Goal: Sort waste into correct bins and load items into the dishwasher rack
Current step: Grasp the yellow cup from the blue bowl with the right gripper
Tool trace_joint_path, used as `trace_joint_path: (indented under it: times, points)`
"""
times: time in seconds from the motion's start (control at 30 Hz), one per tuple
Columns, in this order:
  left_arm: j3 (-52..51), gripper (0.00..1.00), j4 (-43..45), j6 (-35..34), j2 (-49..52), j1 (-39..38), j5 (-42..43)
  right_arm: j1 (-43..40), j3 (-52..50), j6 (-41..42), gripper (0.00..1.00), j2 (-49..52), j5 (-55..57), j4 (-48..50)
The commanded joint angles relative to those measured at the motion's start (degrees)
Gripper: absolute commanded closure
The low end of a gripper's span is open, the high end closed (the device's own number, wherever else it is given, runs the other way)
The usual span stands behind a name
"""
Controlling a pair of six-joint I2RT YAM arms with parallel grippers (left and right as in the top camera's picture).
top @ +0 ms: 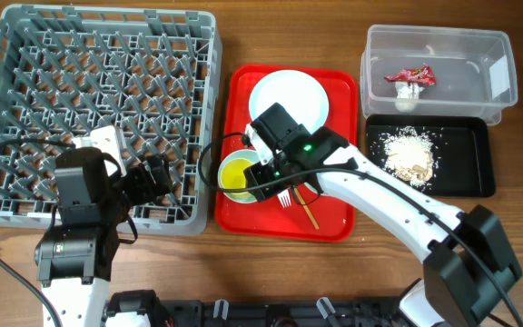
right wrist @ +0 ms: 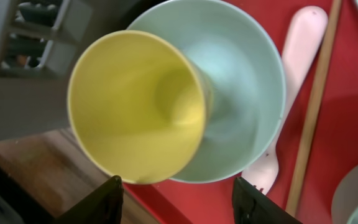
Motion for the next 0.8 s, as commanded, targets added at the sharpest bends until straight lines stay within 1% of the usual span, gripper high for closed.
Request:
trace_joint_path:
  times: [0.0,0.07,0.13,0.2,0.27,0.37,0.43,0.5,0.57,0.63,0.7,0.77]
  points:
    - [1.1,0.0,0.0,-0.5,0.3,0.2,0.9,0.1,0.7,4.2,0.48,2.4,4.2,0.8]
    - [1.1,0.0,0.0,-0.5,0.3,0.2,0.9,0.1,0.7,5.7,0.49,3.8,4.6,1.5]
    - [1.1,0.0,0.0,-0.5,0.3,0.2,0.9,0.1,0.7,7.4,0.53,6.0,3.9,2.8]
    - [1.1,0.0,0.0,-0.5,0.3,0.2,0.9,0.1,0.7,7.8,0.76,7.2,2.6,3.6]
    - [1.1,0.0,0.0,-0.5,0.3,0.2,0.9,0.1,0.9,8.5,0.85,7.1,2.6,4.2]
    - [1.1,0.0,0.0,-0.5,0.3,0.2,0.9,-0.3,1.3,8.5,0.96,6.1,3.1,5.2]
    - [1.1,0.0,0.0,-0.5,0.3,0.2,1.9,-1.7,3.0,8.5,0.96,4.0,3.1,4.8]
    - [1.1,0.0,0.0,-0.5,0.3,0.2,6.1,-5.8,6.8,8.4,0.96,-0.7,2.8,3.5]
    - [1.1,0.0,0.0,-0.5,0.3,0.2,9.0,-8.5,7.8,8.4,0.96,-3.3,1.2,3.8]
    - [1.1,0.0,0.7,-0.5,0.6,0.2,13.8,-11.9,8.0,8.4,0.96,-5.6,-4.2,5.1]
    - [1.1,0.0,3.5,-1.4,1.8,0.2,21.5,-16.2,8.0,8.4,0.96,-6.3,-15.7,6.4]
    - [1.1,0.0,7.7,-4.5,3.5,0.2,29.1,-18.4,8.0,8.4,0.96,-6.0,-24.7,7.0]
